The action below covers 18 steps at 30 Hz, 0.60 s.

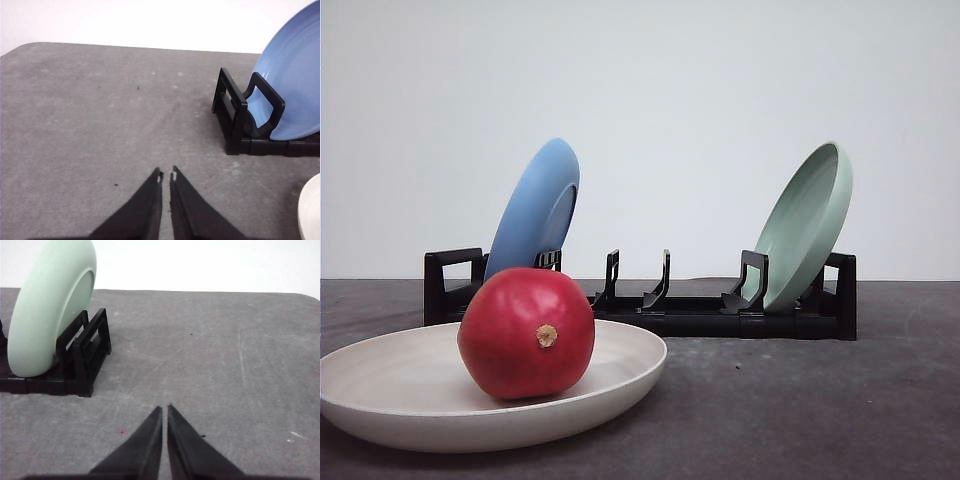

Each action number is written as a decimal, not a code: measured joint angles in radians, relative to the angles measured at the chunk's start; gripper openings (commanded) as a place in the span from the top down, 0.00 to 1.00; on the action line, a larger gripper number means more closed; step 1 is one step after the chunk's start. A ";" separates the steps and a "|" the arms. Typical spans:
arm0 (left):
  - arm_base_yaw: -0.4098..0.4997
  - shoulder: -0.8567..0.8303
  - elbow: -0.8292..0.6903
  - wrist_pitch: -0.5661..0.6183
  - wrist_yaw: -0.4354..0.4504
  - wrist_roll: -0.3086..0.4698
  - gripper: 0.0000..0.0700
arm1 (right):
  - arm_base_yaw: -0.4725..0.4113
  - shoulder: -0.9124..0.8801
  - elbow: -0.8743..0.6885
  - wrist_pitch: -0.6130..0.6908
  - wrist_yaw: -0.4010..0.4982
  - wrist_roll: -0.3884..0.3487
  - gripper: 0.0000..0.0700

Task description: Place pomegranate in white plate

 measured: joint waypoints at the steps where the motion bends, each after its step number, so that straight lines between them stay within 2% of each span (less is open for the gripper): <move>1: 0.000 0.000 0.000 0.000 0.000 0.000 0.99 | 0.000 0.000 0.000 0.000 0.000 0.000 0.98; 18: 0.000 0.000 0.000 0.000 0.000 0.000 0.99 | 0.000 0.000 0.000 0.000 0.000 0.000 0.98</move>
